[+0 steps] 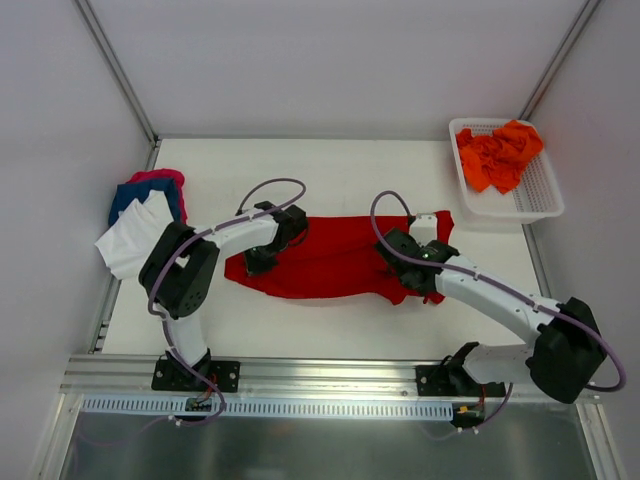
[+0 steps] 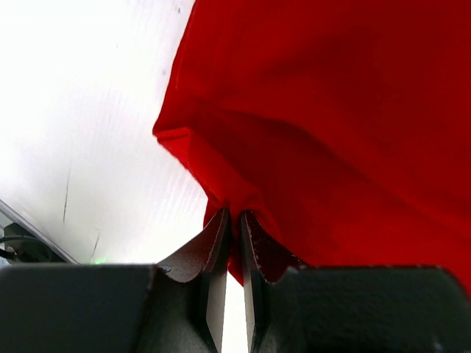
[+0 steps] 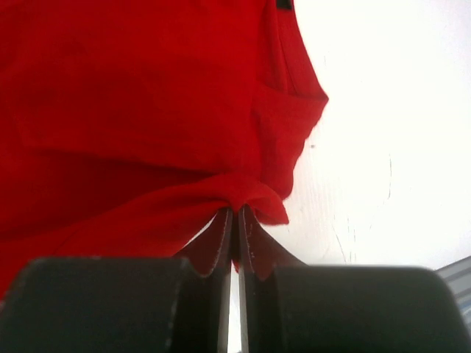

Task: Fold and stack the t-shirts
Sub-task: Fold the tshirt

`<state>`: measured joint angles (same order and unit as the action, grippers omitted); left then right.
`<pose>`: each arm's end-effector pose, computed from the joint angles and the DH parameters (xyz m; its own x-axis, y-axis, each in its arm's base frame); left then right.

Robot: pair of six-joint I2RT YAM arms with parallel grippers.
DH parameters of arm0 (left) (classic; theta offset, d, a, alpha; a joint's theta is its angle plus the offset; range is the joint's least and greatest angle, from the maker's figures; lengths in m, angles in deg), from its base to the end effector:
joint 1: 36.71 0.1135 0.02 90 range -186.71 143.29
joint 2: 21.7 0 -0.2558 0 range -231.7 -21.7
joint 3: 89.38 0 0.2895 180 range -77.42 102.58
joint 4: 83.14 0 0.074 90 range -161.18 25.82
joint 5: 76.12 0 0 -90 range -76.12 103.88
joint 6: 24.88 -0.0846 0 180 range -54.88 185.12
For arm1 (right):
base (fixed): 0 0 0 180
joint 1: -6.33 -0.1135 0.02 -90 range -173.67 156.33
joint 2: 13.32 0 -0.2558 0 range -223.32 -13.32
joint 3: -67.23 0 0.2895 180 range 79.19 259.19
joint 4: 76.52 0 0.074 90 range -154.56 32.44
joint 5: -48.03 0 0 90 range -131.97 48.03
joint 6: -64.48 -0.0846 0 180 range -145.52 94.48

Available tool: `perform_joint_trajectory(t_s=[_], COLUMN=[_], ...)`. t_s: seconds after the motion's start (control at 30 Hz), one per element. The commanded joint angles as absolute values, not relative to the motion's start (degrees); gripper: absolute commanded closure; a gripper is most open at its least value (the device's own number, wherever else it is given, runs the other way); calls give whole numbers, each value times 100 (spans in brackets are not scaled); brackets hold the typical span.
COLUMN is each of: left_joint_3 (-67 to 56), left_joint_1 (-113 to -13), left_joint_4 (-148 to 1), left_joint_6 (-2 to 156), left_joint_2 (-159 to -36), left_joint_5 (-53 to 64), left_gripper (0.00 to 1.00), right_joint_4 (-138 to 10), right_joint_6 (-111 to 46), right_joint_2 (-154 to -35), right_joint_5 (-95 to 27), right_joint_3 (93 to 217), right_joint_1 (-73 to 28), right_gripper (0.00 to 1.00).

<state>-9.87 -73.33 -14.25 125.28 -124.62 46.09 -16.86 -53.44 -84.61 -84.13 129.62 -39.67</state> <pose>0.2974 -0.1648 0.1023 -0.8517 -0.2814 -0.4420 -0.4360 0.8486 0.2998 0.2311 0.1576 0.1837 -0.7412 -0.2679 -0.6155 -0.0178 0.9245 -0.3809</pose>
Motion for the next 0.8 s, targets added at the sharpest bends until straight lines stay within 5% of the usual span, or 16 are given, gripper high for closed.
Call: perform_joint_trajectory(t_s=[0.0,0.77], left_joint_3=[-641,519], left_joint_1=[-7108,-6264], left_joint_4=[-1220,-1194], left_joint_6=[12295,11364], left_joint_2=[-12717,-13473], left_joint_5=[4860,4983], left_gripper=[89,89], right_joint_4=[-2403,-3389], right_joint_6=[-4548,-3132], right_joint_2=[-8767,-11123], right_joint_5=[-8373,-7555], right_joint_3=[13271,14853], right_joint_1=[-3586,-2223], right_gripper=[99,100])
